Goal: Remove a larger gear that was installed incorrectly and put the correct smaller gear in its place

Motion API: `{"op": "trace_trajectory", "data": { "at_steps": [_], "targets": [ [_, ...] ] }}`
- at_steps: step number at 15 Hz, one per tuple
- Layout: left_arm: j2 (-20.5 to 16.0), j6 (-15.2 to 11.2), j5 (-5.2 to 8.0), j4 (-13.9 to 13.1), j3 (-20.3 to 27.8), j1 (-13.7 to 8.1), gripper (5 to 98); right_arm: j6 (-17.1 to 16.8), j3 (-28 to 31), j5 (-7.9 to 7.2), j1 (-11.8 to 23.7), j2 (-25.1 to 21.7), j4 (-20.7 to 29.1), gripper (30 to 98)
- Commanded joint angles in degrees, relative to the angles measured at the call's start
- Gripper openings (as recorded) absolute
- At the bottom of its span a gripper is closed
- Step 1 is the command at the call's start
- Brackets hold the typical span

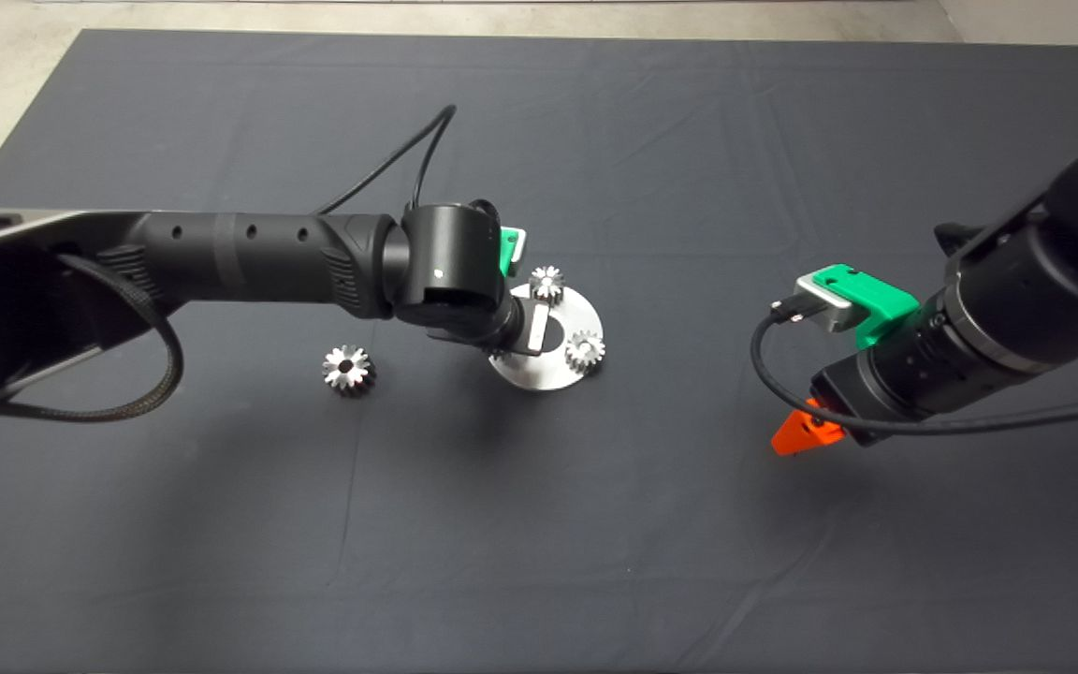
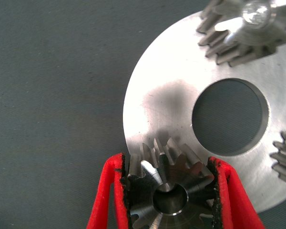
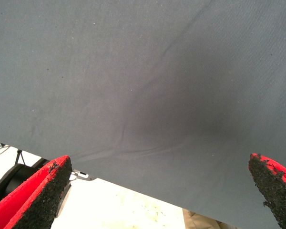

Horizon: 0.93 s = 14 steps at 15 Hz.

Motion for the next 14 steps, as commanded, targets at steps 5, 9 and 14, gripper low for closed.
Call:
{"op": "trace_trajectory", "data": {
  "at_steps": [5,9,14],
  "targets": [
    [2.26,3.83,4.45,0.45,-0.19,-0.20,23.8,0.38,0.36,-4.65,0.83,-0.07,0.95,97.7],
    [1.73,3.74,4.54,0.19,0.65,0.20,23.9,0.38,0.44,-4.57,0.83,-0.21,0.95,97.7],
    [1.73,3.83,4.71,-0.96,2.67,0.20,26.2,0.38,0.36,-4.65,0.83,-0.21,0.95,97.7]
  ]
}}
